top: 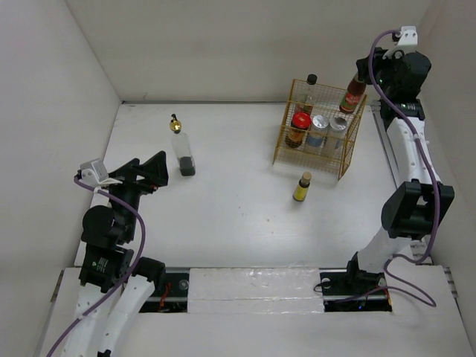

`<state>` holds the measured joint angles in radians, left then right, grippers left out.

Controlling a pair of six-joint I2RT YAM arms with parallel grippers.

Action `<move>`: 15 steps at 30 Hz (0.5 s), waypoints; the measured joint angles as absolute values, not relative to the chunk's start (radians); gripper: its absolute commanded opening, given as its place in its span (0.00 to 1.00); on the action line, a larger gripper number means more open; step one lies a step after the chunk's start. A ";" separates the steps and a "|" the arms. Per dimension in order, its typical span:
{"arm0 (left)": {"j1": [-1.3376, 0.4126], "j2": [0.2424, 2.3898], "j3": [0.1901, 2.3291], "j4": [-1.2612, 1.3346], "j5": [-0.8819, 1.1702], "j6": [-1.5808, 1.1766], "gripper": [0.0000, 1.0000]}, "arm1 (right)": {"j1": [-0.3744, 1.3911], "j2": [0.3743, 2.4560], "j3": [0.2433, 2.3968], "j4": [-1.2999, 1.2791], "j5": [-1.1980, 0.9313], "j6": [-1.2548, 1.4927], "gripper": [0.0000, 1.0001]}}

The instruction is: Organize the condiment bottles

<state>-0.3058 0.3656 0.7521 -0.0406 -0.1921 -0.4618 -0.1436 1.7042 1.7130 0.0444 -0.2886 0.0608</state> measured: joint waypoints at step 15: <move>-0.306 0.374 0.752 -0.036 -0.192 -0.462 1.00 | -0.144 1.723 1.683 0.112 -0.283 0.065 0.19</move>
<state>-0.3058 0.3740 0.7521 -0.0360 -0.1921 -0.4618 -0.1436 1.7229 1.6829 0.1123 -0.2832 0.0650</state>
